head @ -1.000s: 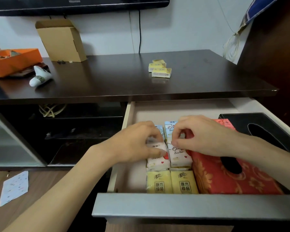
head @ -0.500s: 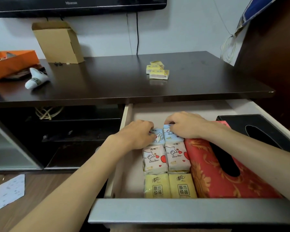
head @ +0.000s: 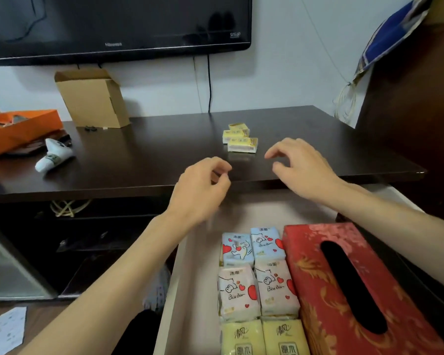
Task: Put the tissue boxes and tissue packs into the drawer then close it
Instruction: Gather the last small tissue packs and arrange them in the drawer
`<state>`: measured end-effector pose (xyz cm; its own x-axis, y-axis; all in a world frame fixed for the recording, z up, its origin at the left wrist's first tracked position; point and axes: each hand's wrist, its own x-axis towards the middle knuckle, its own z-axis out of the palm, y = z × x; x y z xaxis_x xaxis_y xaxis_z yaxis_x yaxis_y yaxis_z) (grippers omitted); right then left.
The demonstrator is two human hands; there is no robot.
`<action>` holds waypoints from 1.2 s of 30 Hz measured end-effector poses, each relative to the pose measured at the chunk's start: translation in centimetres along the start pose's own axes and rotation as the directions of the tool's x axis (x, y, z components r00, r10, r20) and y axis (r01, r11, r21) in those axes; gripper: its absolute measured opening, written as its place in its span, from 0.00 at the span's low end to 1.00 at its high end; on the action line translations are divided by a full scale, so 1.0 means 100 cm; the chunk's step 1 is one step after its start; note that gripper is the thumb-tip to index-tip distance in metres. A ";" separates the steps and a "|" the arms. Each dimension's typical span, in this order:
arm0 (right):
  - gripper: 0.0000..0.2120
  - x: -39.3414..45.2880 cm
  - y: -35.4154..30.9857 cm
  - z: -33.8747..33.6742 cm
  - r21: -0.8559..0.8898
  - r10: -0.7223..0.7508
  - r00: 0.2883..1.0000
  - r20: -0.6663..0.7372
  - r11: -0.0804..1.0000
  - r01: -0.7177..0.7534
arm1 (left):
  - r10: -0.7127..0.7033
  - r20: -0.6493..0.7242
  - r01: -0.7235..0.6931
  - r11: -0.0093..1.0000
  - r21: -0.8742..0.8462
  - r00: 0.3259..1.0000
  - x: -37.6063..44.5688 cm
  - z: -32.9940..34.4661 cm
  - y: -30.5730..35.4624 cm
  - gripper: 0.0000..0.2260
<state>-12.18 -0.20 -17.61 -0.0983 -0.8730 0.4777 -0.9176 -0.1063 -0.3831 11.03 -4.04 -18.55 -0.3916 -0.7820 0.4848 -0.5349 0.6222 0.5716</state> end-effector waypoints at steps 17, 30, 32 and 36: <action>0.29 0.108 0.037 0.054 -0.003 0.120 0.982 0.149 0.993 -0.121 | 0.090 0.112 -0.140 0.778 0.612 0.990 0.115 0.028 -0.070 0.20; 0.13 0.128 0.019 0.067 -0.228 0.018 0.994 0.111 0.974 0.008 | -0.102 -0.006 0.093 0.876 0.472 0.995 0.111 0.025 -0.071 0.28; 0.07 0.121 0.019 0.058 -0.182 0.028 0.993 0.114 0.983 -0.007 | -0.071 0.008 0.059 0.880 0.470 0.997 0.111 0.025 -0.072 0.33; 0.07 0.102 0.026 0.047 -0.080 0.045 0.991 0.126 0.996 -0.035 | -0.084 0.059 0.062 0.952 0.300 0.995 0.111 0.024 -0.075 0.26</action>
<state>-13.73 -11.59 -17.40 -0.0904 -0.9299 0.3564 -0.9415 -0.0369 -0.3350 8.92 -17.51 -19.02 -0.3890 -0.8321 0.3955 -0.7579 0.5330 0.3761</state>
